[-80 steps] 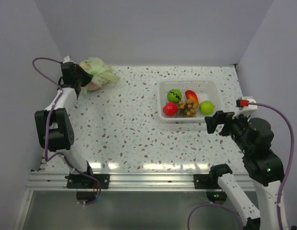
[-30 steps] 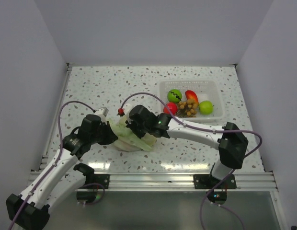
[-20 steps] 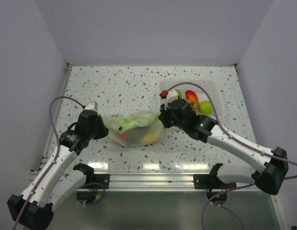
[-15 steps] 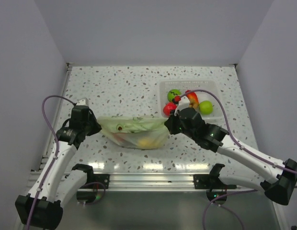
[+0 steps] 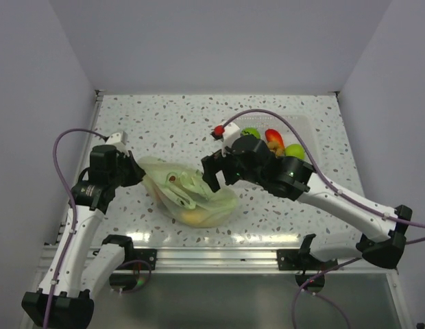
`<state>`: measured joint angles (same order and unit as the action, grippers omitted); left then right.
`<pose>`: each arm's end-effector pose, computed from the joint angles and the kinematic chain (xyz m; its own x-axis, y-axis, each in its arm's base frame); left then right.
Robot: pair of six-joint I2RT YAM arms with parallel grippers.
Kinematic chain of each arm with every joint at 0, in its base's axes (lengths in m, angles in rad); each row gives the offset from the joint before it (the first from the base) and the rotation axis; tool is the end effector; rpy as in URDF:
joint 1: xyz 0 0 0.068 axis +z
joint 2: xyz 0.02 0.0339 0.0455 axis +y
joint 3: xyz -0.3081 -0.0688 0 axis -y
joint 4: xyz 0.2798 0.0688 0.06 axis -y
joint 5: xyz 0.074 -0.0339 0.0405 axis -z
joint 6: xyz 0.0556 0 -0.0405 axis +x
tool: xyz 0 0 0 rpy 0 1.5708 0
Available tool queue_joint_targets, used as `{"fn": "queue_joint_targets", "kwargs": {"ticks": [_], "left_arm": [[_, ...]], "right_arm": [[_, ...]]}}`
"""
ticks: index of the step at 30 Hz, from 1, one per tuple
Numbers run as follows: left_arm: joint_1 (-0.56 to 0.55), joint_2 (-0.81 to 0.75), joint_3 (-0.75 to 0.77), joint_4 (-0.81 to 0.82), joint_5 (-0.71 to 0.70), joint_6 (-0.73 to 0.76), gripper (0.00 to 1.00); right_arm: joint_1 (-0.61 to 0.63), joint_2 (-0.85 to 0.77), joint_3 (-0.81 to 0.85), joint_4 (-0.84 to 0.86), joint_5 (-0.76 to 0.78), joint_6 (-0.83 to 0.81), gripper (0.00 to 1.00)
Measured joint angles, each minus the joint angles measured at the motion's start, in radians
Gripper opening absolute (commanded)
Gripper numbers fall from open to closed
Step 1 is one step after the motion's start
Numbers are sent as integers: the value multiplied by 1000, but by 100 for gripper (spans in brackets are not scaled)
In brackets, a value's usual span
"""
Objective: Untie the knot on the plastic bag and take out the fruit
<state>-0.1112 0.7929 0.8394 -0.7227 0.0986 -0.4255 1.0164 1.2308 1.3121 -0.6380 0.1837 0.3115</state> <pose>0.1796 -0.0256 0.3250 -0.6436 -0.3415 -0.6850 -0.0866 0.9217 -0.3781 0.1668 0.2501 0.4185 -0.4959 -0.2286 -0.8377 -0.6327 0.7559 0.1683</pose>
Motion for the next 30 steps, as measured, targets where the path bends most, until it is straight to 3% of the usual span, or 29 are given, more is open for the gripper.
{"fn": "queue_joint_targets", "kwargs": {"ticks": [5,9,12,16,19,22,23,24,25,26,28,29,30], "left_arm": [[0,0,2,-3,55,0,0],[0,-2,2,-10,66,-1,0],[0,-12,2,-20,64,-2,0],[0,-28,2,-45,40,-2,0],[0,-32,2,-66,26,-2,0],[0,-32,2,-76,4,-6,0],[0,-31,2,-76,-4,-8,0],[0,-29,3,-79,-14,-9,0],[0,-24,9,-86,-19,-9,5],[0,-14,19,-90,-19,-9,23],[0,7,50,-96,-13,-2,44],[1,16,73,-95,-6,1,64],[2,23,99,-95,7,5,72]], "right_arm": [[94,210,181,-5,61,-86,99],[109,375,209,-33,142,-95,99],[106,443,170,-43,224,-88,92],[59,416,51,-51,292,-50,75],[-37,316,-63,-45,303,-3,56],[-118,155,-144,-29,305,30,26],[-128,104,-152,-26,300,37,6],[-130,63,-152,-14,288,36,0],[-128,32,-150,9,261,41,0],[-124,15,-144,28,232,43,0],[-119,18,-113,50,177,43,0],[-118,34,-94,63,145,43,0],[-116,56,-72,70,116,43,0]]}}
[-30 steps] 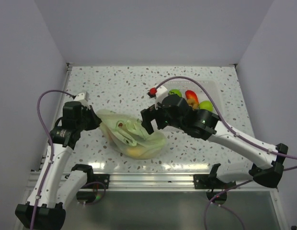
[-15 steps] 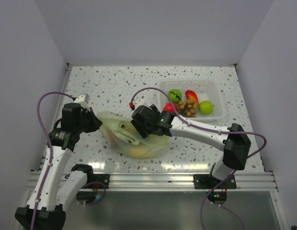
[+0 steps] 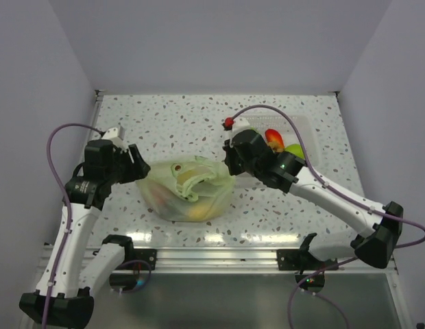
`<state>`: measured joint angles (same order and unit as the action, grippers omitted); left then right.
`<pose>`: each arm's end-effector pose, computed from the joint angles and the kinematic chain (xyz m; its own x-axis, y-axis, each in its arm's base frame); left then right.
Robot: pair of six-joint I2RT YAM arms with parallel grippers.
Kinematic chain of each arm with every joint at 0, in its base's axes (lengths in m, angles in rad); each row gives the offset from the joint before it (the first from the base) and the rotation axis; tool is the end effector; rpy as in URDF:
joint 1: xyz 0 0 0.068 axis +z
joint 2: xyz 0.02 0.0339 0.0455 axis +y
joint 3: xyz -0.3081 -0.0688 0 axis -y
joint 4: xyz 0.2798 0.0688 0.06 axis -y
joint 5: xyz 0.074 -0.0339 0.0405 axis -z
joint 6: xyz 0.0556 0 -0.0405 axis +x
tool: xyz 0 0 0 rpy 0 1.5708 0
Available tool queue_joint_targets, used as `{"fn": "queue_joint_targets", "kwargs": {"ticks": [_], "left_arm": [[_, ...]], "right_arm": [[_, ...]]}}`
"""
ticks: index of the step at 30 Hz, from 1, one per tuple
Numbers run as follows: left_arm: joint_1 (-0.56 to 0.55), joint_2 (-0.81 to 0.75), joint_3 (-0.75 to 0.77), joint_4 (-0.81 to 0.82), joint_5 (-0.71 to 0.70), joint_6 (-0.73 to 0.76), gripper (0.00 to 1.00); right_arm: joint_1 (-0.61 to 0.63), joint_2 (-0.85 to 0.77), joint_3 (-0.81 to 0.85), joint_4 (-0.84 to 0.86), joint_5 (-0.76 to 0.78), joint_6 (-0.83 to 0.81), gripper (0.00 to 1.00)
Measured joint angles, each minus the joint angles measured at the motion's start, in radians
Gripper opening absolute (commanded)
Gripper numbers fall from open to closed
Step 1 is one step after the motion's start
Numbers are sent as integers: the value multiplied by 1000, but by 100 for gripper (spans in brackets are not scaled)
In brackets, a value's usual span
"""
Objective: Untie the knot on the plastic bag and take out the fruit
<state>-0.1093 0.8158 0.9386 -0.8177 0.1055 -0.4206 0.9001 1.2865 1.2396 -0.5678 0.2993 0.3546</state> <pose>0.1768 -0.0253 0.3489 -0.6581 -0.3363 -0.6736 -0.0875 0.9228 -0.3752 0.2116 0.2403 0.3827 -0.5441 -0.1520 -0.8252 -0.4371 0.8908 0.1242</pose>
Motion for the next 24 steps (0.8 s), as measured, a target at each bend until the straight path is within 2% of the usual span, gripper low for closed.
{"fn": "queue_joint_targets", "kwargs": {"ticks": [1,4,5,6,7,8,11,15,19,20,21,24], "left_arm": [[0,4,24,0,11,3,85],[-2,9,111,3,47,12,93],[-9,9,138,2,51,14,94],[-19,7,159,7,53,16,95],[-29,4,173,13,57,18,96],[-37,-2,179,17,61,19,97],[-53,-23,173,17,68,16,100],[-90,-51,109,31,69,-8,100],[-179,-61,41,42,38,-63,100],[-208,-58,27,45,18,-77,100],[-232,-51,18,46,5,-92,100],[-293,-25,3,48,-47,-123,100]], "right_arm": [[2,26,21,4,-26,0,0],[2,97,86,-5,-92,2,0],[3,119,112,-9,-112,3,4],[3,135,134,-8,-126,3,17],[5,147,148,-6,-139,3,53],[6,152,154,-5,-145,8,67],[15,164,157,-3,-163,-3,99],[37,225,157,1,-150,-10,99],[53,329,159,2,-99,-6,98],[56,356,159,-2,-74,-2,95],[56,379,159,-8,-50,2,77],[56,409,154,-21,27,19,31]]}}
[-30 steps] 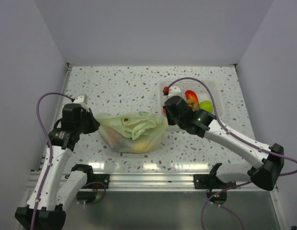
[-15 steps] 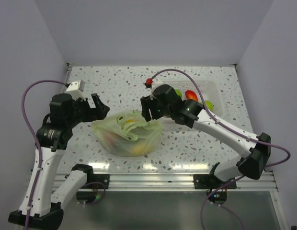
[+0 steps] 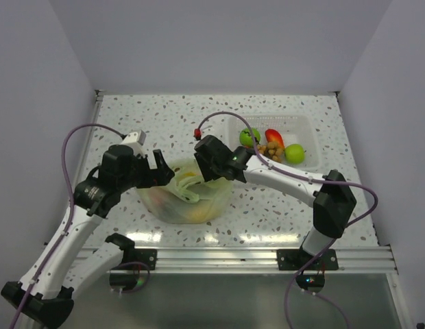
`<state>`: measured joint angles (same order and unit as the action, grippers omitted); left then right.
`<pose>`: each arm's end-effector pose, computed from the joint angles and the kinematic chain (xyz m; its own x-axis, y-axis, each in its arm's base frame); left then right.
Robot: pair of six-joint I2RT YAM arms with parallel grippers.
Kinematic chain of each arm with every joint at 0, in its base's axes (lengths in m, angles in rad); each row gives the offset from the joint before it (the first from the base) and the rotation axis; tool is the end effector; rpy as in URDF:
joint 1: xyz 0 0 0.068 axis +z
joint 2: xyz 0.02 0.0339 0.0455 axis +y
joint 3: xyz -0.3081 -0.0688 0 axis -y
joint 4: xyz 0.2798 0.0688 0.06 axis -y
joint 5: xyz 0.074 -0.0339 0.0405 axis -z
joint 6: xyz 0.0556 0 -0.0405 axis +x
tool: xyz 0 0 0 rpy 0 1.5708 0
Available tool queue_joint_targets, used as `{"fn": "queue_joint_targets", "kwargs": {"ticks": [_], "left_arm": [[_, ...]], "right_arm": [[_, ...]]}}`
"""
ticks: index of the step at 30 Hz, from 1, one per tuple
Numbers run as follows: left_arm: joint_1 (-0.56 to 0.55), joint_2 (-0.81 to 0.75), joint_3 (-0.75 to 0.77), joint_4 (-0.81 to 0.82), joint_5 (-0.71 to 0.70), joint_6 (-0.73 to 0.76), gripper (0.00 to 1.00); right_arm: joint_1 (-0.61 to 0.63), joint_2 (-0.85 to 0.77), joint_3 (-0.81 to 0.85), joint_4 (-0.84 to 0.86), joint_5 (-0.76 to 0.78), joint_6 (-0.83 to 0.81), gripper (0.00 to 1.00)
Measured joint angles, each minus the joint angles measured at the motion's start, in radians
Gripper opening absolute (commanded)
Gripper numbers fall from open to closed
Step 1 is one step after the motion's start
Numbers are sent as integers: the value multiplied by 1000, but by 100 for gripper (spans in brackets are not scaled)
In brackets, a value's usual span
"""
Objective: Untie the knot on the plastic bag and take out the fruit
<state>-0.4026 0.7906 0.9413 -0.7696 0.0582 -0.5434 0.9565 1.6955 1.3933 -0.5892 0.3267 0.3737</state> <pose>0.1610 -0.0721 0.3587 -0.6817 -0.2707 -0.6797 0.0961 0.8878 -0.4500 0.2583 0.3353 0.2947 -0.6576 -0.3324 -0.6761 -0.4486 0.8937 -0.0031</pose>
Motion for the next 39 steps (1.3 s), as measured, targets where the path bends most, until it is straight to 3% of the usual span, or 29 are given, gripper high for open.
{"fn": "queue_joint_targets", "kwargs": {"ticks": [1,2,17,23,27,35,39], "left_arm": [[-17,10,-3,3,-20,-11,100],[-35,21,-4,5,-42,-21,100],[-363,297,40,35,-429,-148,100],[-372,393,75,-4,-604,-184,87],[-336,401,75,-28,-665,-189,82],[-124,398,64,25,-645,-90,75],[69,397,64,42,-668,23,54]], "right_arm": [[0,0,-2,-3,17,5,10],[0,-3,-2,-5,32,9,1],[39,-69,23,-40,-33,38,0],[58,-106,14,-44,-63,55,0],[58,-157,-8,-44,-64,56,0],[40,-201,-43,-14,-68,53,0],[-25,-226,-39,-56,-61,40,0]]}}
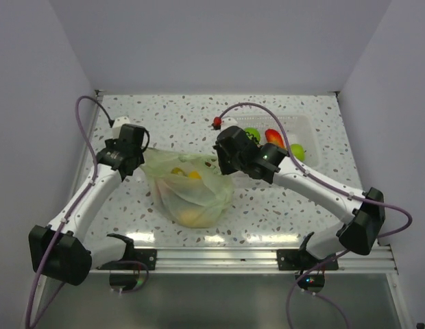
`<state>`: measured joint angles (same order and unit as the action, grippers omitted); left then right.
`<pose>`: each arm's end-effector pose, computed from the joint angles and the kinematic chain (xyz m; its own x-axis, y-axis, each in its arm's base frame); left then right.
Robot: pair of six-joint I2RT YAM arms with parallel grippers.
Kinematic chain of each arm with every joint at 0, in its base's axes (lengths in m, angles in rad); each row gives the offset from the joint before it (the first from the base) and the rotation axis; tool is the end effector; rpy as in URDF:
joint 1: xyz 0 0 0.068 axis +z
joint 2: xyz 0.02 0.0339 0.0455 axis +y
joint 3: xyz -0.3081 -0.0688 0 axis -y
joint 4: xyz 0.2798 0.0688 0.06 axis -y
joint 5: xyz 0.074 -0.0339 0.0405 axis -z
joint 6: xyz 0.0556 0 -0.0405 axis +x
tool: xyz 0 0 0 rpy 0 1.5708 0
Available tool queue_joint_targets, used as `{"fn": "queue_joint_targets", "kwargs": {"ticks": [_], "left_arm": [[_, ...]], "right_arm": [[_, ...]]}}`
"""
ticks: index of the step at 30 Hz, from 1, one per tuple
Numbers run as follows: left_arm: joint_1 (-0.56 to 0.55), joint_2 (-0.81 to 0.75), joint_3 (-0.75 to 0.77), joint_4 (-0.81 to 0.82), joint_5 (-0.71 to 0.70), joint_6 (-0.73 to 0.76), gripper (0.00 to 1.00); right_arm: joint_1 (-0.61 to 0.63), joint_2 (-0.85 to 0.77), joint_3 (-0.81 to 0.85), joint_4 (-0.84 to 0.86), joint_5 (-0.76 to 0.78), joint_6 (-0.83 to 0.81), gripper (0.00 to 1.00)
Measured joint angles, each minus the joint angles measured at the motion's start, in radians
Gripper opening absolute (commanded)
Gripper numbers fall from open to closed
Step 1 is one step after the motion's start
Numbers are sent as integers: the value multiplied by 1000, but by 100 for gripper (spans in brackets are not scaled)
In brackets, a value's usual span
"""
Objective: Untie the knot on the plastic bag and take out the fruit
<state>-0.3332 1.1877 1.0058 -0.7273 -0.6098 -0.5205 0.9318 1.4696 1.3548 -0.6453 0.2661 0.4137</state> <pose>0.2602 -0.0564 0.3133 -0.6149 -0.2186 -0.7577 -0.4267 0.9003 0.0865 0.2301 0.2852 0.3596 -0.6419 -0.2136 -0.7365 -0.4398 0.8893 0.1255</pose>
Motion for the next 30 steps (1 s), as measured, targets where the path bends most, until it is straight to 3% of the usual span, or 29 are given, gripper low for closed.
{"fn": "queue_joint_targets", "kwargs": {"ticks": [2,5,6,7,11,12,13,16,19,24,28,30], "left_arm": [[95,0,3,16,14,56,47],[172,0,24,23,85,108,25],[187,0,41,21,117,119,11],[193,-1,54,22,141,122,3],[201,-38,93,22,280,153,0],[204,-58,95,20,315,161,0],[208,-81,96,17,357,167,0],[216,-163,105,1,461,172,0],[222,-218,131,-13,523,165,0],[223,-229,196,-42,594,159,0],[223,-206,223,-62,623,143,0],[223,-200,224,-69,632,137,0]], "right_arm": [[-27,-14,16,-16,0,-8,0],[-41,-43,39,20,-51,-18,0],[-42,-56,38,30,-72,-22,0],[-45,-69,36,37,-89,-26,0],[-73,-109,3,46,-127,-38,0],[-79,-116,-11,45,-126,-41,5],[-84,-117,-21,36,-123,-43,32],[-93,-111,-23,-23,-108,-68,71],[-97,-87,58,-118,-110,-110,80],[-55,1,414,-231,-130,-177,78],[61,105,718,-263,-134,-225,63],[108,149,787,-257,-157,-235,56]]}}
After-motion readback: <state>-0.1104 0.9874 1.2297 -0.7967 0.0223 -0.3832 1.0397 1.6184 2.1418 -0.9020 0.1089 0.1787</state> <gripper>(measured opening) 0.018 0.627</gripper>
